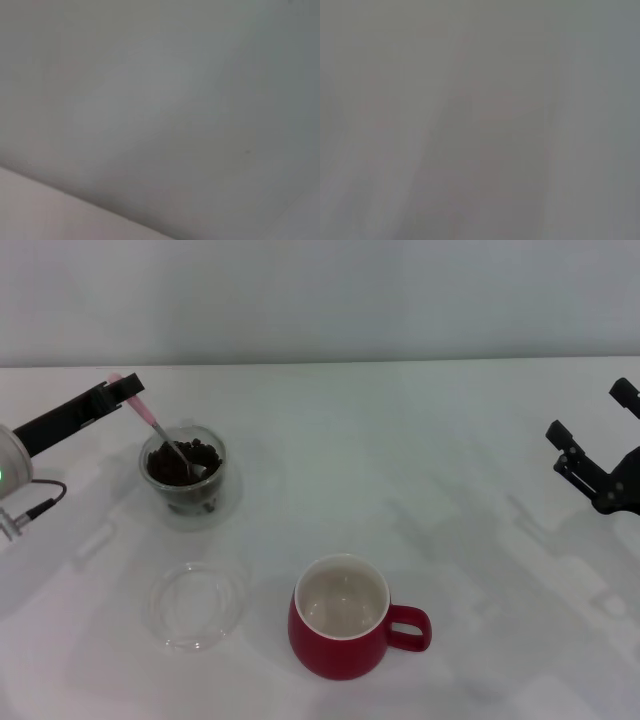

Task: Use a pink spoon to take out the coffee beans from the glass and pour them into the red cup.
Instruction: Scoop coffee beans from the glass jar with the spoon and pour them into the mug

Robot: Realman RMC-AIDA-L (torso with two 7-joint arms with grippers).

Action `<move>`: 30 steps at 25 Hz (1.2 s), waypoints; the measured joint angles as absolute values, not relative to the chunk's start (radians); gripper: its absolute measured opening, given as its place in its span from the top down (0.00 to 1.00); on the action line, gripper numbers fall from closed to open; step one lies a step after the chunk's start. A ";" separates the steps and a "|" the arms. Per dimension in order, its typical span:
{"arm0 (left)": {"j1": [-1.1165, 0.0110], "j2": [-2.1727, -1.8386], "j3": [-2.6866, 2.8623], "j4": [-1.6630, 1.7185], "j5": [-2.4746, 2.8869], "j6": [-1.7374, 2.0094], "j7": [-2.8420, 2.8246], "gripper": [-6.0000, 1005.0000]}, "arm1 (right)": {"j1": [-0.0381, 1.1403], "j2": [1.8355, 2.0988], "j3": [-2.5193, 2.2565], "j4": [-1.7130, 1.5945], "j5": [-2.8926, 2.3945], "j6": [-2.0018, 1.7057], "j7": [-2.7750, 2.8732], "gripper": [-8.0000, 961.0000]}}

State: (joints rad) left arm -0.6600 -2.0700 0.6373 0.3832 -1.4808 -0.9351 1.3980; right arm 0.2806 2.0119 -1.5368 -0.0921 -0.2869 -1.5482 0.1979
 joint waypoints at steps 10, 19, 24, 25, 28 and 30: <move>-0.634 -2.073 0.637 0.339 -1.565 -0.933 1.397 0.87 | 0.286 2.013 -1.537 -0.098 -0.287 -1.541 0.198 0.13; -0.606 -2.073 0.639 0.290 -1.659 -0.971 1.369 0.87 | 0.294 2.013 -1.537 -0.103 -0.286 -1.516 0.198 0.13; -0.602 -2.072 0.638 0.263 -1.668 -0.974 1.359 0.87 | 0.296 2.013 -1.537 -0.103 -0.285 -1.513 0.198 0.13; -0.599 -2.072 0.637 0.258 -1.672 -0.974 1.358 0.87 | 0.297 2.013 -1.537 -0.103 -0.285 -1.512 0.198 0.13; -0.585 -2.073 0.637 0.247 -1.699 -0.975 1.356 0.87 | 0.298 2.013 -1.537 -0.103 -0.284 -1.510 0.197 0.13; -0.567 -2.073 0.637 0.244 -1.723 -0.984 1.356 0.87 | 0.298 2.013 -1.537 -0.105 -0.284 -1.508 0.197 0.13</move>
State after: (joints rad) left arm -0.5674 -2.0735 0.6367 0.2436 -1.7230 -0.9841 1.3561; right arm 0.2978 2.0126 -1.5370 -0.1048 -0.2838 -1.5084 0.1973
